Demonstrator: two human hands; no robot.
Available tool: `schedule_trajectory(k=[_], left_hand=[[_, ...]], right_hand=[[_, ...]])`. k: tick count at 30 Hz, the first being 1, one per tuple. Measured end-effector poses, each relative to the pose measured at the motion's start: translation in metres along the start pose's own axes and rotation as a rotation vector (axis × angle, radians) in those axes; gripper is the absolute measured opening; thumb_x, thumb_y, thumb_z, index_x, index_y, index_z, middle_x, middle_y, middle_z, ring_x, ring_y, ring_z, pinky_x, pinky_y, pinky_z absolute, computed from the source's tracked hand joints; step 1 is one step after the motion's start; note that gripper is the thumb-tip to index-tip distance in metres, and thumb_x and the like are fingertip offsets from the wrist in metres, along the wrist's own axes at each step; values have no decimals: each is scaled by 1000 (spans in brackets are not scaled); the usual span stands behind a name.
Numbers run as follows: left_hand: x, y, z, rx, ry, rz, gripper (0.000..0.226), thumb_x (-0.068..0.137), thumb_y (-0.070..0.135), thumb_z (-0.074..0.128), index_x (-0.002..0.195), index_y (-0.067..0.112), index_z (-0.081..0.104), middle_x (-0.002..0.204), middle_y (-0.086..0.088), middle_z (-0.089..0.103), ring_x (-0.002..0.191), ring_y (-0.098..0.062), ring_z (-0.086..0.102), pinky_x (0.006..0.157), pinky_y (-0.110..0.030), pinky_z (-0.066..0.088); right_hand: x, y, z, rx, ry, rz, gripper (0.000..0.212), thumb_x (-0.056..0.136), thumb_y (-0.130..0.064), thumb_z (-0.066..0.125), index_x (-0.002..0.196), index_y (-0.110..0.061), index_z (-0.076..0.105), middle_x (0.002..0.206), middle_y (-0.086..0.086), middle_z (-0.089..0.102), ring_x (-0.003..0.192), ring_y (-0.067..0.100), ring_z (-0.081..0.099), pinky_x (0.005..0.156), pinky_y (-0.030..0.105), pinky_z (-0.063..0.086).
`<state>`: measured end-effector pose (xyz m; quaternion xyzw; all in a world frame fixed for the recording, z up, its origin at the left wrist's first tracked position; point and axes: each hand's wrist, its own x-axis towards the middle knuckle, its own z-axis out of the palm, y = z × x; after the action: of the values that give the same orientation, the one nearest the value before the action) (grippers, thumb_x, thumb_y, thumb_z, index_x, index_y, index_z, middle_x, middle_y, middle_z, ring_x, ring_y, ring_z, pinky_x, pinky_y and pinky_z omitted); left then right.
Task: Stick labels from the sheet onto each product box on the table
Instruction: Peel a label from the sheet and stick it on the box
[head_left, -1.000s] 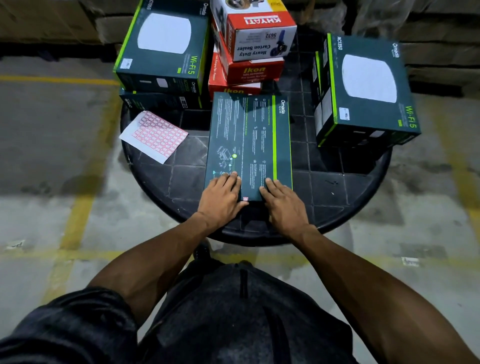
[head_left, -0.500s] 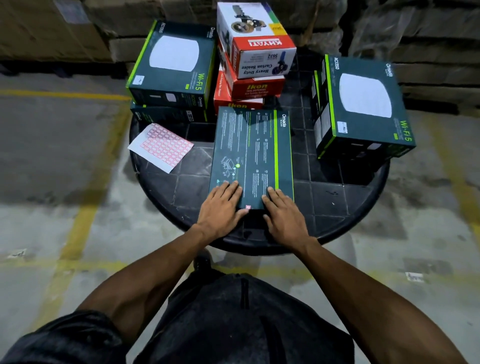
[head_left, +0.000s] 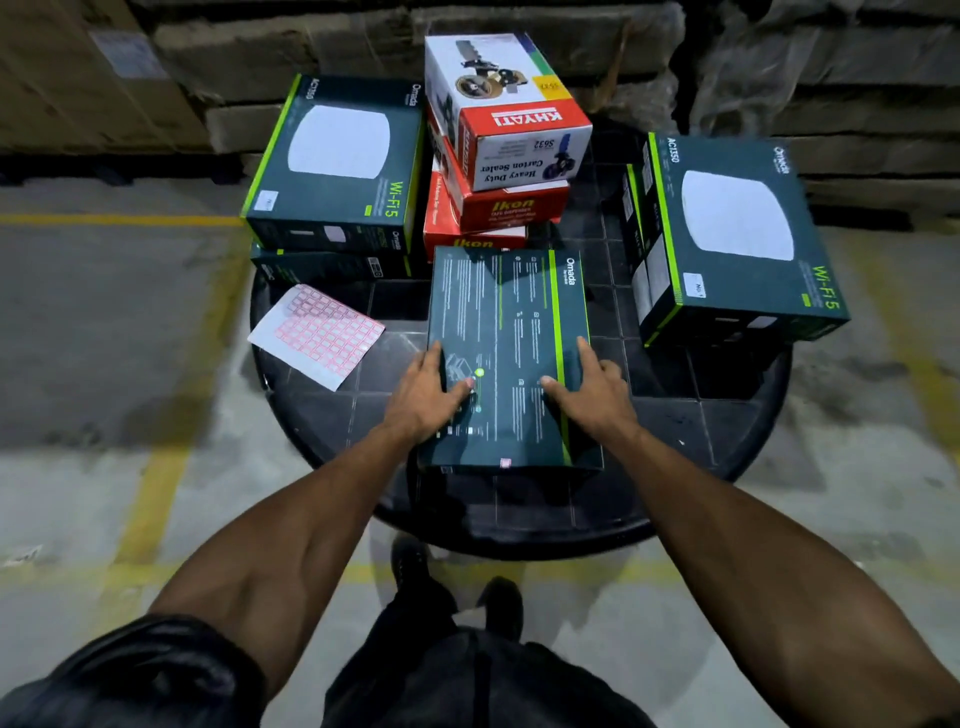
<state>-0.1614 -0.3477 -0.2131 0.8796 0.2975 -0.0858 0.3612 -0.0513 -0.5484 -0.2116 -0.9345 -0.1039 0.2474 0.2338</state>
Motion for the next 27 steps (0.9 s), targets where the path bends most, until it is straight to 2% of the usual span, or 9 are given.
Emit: schedule_trajectory(k=[6,11,22,23,24,26,27], left_hand=[[16,2,8,-159,-17,-77,99,84,46,70,156,22,7,160,-13,15,144,-34,23,115,-56,25],[3,3,18,-155,15,-125,100,83,45,71,156,26,5,160,-13,17,140,-37,32,111,-59,31],[-70,4,21,-90,38,-88,92,86,49,66,156,22,12,156,-13,28,139,-34,32,113,-51,31],[-74,5,17,-129,28,-77,88,87,46,66,155,21,16,154,-13,32,135,-32,38,111,-47,36],[-77,7,11,-211,17,-60,84,89,40,66,155,19,19,151,-12,37,126,-26,48,104,-37,43],[-81,14,-5,-426,-38,-39,73,92,26,65,153,12,26,147,-8,43,101,-9,58,76,-10,48],[-83,18,-15,-519,-51,-28,67,94,22,63,151,9,30,144,-8,46,93,-4,60,66,-6,46]], right_hand=[[20,-16,5,70,-90,72,93,85,-61,63,154,-39,4,152,21,21,135,43,36,108,53,37],[2,-10,17,36,-46,119,93,84,-63,60,153,-42,1,143,21,31,123,40,48,99,49,45],[-64,16,9,16,-32,92,88,84,-66,58,154,-40,11,143,20,36,128,42,45,102,45,39],[-65,18,3,32,-47,78,87,84,-64,59,154,-39,13,145,19,37,129,40,44,104,45,38],[-66,20,-3,55,-60,48,86,85,-61,61,154,-36,17,148,17,38,132,37,43,106,44,37],[-65,20,-20,190,-86,-15,83,84,-51,69,152,-27,29,151,8,41,134,28,44,111,42,36],[-65,19,-29,284,-93,-36,80,83,-46,72,150,-21,35,150,5,43,134,24,45,112,39,36]])
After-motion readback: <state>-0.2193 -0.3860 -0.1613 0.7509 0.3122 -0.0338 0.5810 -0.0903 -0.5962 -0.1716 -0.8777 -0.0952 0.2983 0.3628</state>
